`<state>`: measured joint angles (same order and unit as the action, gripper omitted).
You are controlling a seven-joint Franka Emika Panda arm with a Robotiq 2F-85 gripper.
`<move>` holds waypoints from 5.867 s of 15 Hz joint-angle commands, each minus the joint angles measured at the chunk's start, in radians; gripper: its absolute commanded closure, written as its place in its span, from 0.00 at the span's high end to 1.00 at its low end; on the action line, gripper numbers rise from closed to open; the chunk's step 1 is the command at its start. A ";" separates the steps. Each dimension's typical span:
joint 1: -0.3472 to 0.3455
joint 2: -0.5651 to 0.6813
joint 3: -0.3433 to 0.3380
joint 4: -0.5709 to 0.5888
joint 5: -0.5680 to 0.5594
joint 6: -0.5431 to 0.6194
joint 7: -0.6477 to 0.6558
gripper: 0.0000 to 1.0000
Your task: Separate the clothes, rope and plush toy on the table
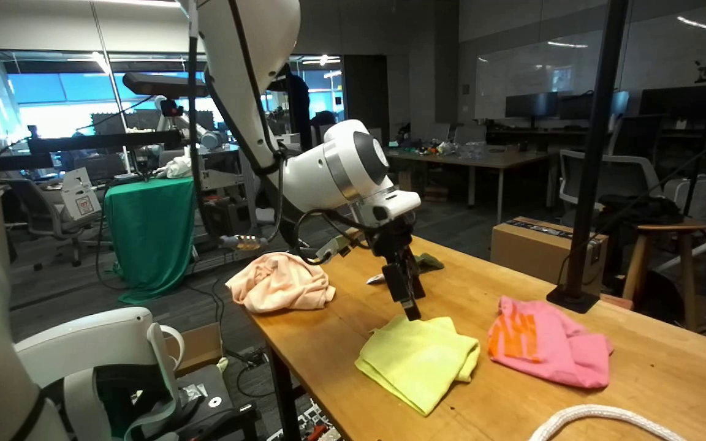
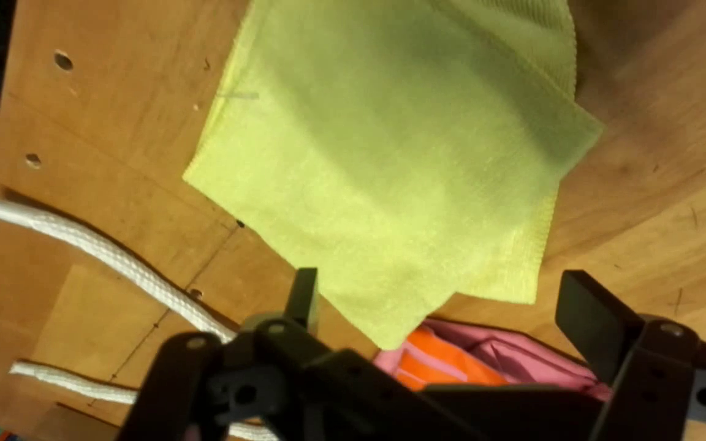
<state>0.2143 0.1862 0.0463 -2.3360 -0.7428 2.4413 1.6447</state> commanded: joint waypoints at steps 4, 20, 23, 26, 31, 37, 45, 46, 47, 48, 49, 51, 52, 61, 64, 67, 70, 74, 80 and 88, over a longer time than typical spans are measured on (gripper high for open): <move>-0.045 -0.058 0.006 -0.132 0.103 0.122 -0.112 1.00; -0.077 0.019 -0.017 -0.215 0.116 0.377 -0.250 1.00; -0.075 0.035 -0.023 -0.219 0.084 0.418 -0.244 1.00; -0.066 0.043 -0.021 -0.224 0.056 0.452 -0.237 1.00; -0.043 0.055 -0.018 -0.222 -0.006 0.501 -0.220 1.00; -0.024 0.071 -0.002 -0.230 -0.013 0.577 -0.225 1.00; -0.006 0.102 0.057 -0.236 -0.002 0.643 -0.229 1.00; 0.006 0.092 0.044 -0.232 -0.018 0.627 -0.218 1.00; 0.014 0.076 0.030 -0.232 -0.028 0.611 -0.211 1.00; 0.016 0.064 0.023 -0.236 -0.030 0.606 -0.210 1.00; 0.020 0.045 0.011 -0.237 -0.036 0.593 -0.207 1.00; 0.021 0.018 -0.008 -0.240 -0.048 0.585 -0.206 1.00; 0.021 0.005 -0.017 -0.241 -0.056 0.581 -0.203 1.00; 0.006 -0.055 -0.121 -0.180 -0.196 0.448 -0.178 1.00; 0.002 -0.025 -0.150 -0.154 -0.227 0.439 -0.171 1.00; 0.003 0.004 -0.168 -0.136 -0.227 0.441 -0.170 1.00; 0.005 0.034 -0.175 -0.128 -0.216 0.454 -0.173 1.00; 0.003 0.072 -0.173 -0.123 -0.205 0.466 -0.175 1.00; 0.003 0.091 -0.163 -0.140 -0.191 0.474 -0.181 1.00; 0.010 0.069 -0.133 -0.176 -0.169 0.480 -0.167 1.00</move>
<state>0.2219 0.2719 -0.0995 -2.4866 -0.9309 2.8985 1.4625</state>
